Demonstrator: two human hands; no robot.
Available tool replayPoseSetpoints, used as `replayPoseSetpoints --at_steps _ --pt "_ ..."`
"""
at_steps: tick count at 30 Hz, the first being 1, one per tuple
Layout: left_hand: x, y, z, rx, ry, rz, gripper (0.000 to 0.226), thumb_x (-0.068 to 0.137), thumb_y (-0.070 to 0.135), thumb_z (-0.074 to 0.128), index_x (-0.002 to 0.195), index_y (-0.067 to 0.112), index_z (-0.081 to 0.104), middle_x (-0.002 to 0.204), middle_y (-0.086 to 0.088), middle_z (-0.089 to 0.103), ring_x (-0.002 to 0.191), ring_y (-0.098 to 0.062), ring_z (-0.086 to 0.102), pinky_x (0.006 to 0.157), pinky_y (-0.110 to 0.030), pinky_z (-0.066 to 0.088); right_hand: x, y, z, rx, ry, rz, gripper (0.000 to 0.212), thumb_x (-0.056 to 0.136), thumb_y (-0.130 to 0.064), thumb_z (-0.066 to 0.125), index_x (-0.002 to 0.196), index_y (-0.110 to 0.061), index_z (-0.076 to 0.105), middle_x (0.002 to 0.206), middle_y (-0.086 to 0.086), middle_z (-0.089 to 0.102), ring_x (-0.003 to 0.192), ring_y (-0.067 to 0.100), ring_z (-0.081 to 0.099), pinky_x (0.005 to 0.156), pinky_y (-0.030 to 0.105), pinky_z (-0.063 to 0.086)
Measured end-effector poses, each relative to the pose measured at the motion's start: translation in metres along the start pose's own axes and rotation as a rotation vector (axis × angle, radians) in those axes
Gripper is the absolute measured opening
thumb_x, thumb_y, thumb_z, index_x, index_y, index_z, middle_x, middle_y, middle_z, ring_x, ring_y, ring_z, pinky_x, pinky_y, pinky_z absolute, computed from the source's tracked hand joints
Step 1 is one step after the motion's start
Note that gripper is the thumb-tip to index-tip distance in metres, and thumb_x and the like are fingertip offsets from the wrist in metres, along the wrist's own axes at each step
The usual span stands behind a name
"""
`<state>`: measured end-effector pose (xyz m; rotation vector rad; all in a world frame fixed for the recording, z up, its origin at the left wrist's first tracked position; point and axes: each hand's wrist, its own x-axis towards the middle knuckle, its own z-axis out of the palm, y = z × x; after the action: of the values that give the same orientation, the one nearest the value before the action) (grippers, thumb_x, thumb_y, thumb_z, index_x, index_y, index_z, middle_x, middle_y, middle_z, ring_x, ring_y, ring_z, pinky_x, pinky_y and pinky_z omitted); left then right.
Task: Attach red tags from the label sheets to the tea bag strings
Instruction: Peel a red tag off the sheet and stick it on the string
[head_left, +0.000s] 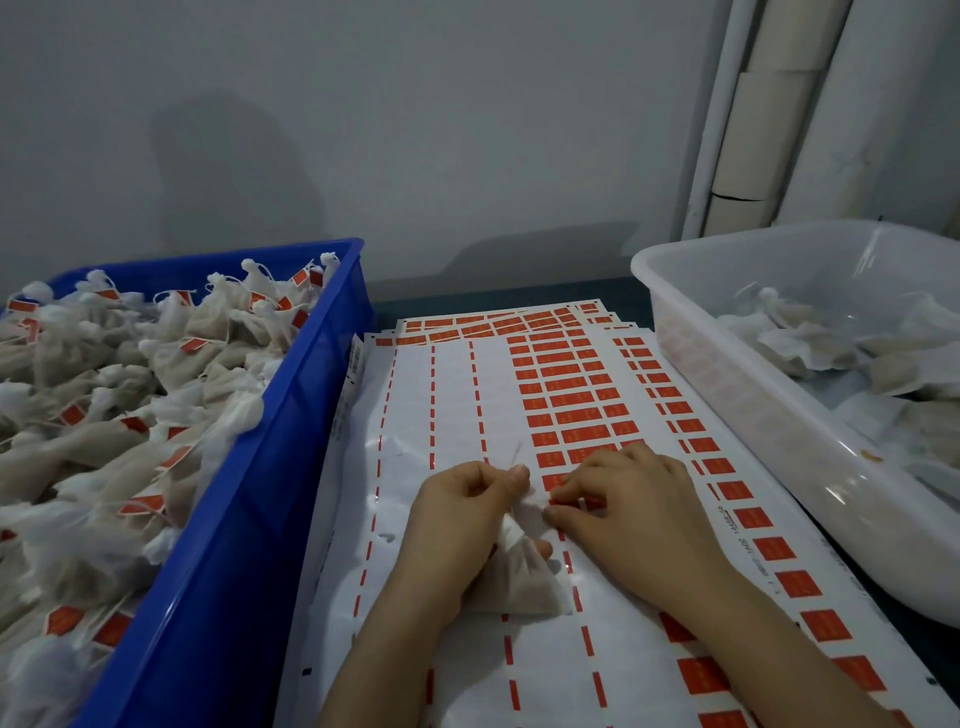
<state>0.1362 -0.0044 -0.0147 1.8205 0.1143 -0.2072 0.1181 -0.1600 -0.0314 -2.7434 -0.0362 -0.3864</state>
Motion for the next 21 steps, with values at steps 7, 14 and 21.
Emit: replayPoseSetpoints --at_steps 7,14,21 --pt "-0.0031 -0.0052 -0.0052 0.176 0.022 0.007 0.026 0.084 0.047 0.062 0.074 0.023 0.066 0.069 0.011 0.065 0.069 -0.011 0.061 0.053 -0.012 0.04 -0.0009 0.0084 0.0026 0.027 -0.008 -0.015 0.036 0.078 -0.064 0.053 0.107 -0.044 0.062 0.113 -0.027 0.056 0.099 -0.004 0.037 0.099 0.026 0.026" --pt "-0.0049 -0.0058 -0.0054 0.175 0.021 0.009 0.027 0.083 0.047 0.063 0.073 0.022 0.066 0.073 0.008 0.066 0.07 -0.013 0.061 0.055 -0.015 0.041 -0.0033 0.0067 0.0031 0.004 0.032 -0.018 0.036 0.077 -0.062 0.052 0.104 -0.042 0.066 0.109 -0.025 0.061 0.098 -0.002 0.042 0.098 0.026 0.026" --pt "-0.0057 -0.005 -0.0048 0.134 0.017 -0.011 0.025 0.083 0.046 0.064 0.074 0.022 0.067 0.075 0.007 0.067 0.072 -0.016 0.064 0.062 -0.022 0.052 -0.0018 0.0023 0.0026 -0.013 0.038 0.001 0.03 0.081 -0.059 0.051 0.1 -0.04 0.065 0.109 -0.023 0.061 0.1 0.001 0.046 0.1 0.026 0.027"
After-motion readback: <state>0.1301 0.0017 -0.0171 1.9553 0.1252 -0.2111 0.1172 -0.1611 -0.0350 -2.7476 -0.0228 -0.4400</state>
